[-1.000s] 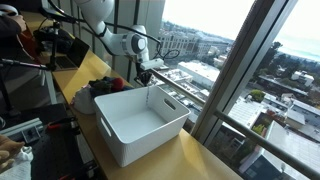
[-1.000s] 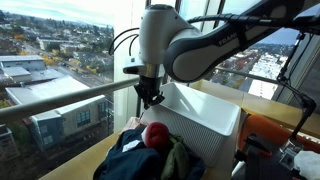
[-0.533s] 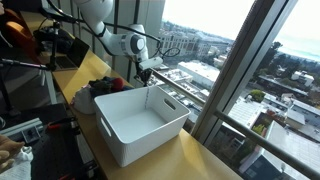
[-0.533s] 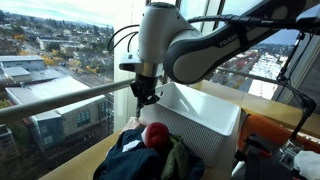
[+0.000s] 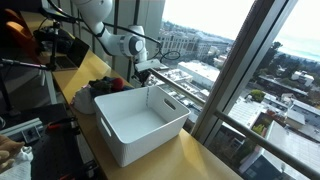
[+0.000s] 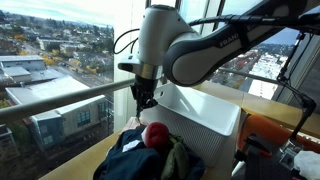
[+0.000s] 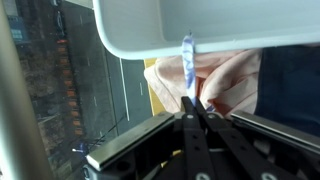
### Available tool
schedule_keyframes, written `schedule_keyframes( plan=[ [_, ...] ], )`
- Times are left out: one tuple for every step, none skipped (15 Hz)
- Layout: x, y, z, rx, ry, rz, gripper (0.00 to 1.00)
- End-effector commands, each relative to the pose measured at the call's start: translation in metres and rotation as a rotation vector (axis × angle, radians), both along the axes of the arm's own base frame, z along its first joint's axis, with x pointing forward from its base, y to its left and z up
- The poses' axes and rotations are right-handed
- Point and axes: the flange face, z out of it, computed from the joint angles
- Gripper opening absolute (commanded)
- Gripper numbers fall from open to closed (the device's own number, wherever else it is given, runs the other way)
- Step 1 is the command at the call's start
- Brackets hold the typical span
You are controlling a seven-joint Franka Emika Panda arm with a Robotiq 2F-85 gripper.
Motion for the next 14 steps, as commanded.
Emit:
schedule_keyframes(
  plan=[
    [0.000,0.009,0.000,0.088,-0.027,-0.051,0.00],
    [-0.001,0.012,-0.001,0.107,-0.035,-0.057,0.00],
    [-0.001,0.015,-0.001,0.125,-0.045,-0.062,0.00],
    [0.000,0.019,-0.001,0.144,-0.058,-0.063,0.00],
    [0.000,0.022,-0.001,0.161,-0.074,-0.061,0.00],
    [0.002,0.024,-0.001,0.177,-0.091,-0.055,0.00],
    [0.003,0.026,-0.002,0.189,-0.106,-0.047,0.00],
    [0.004,0.028,-0.002,0.201,-0.121,-0.038,0.00],
    [0.004,0.030,-0.002,0.211,-0.133,-0.029,0.00],
    [0.005,0.032,-0.003,0.221,-0.145,-0.020,0.00],
    [0.005,0.033,-0.004,0.230,-0.157,-0.009,0.00],
    [0.005,0.034,-0.005,0.238,-0.166,0.003,0.00],
    [0.006,0.035,-0.006,0.246,-0.175,0.012,0.00],
    [0.006,0.036,-0.007,0.254,-0.181,0.018,0.00]
  ],
)
